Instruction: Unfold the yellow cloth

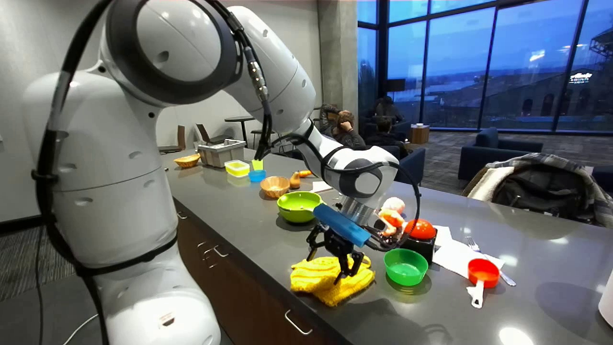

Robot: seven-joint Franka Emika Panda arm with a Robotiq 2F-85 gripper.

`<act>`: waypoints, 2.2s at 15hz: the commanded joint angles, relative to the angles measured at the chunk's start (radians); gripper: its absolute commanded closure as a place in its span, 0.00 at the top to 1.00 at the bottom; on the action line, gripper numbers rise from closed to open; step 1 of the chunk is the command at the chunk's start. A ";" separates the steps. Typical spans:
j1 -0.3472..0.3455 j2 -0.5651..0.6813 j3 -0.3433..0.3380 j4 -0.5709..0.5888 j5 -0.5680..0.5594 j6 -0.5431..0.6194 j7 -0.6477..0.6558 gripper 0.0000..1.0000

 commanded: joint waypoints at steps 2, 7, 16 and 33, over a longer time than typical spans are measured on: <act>-0.004 0.089 0.011 0.070 0.027 -0.006 -0.065 1.00; -0.015 0.148 0.026 0.119 0.043 -0.012 -0.081 0.73; -0.026 0.137 0.032 0.145 0.049 -0.016 -0.074 0.06; 0.159 -0.038 0.190 0.448 -0.052 -0.520 0.098 0.01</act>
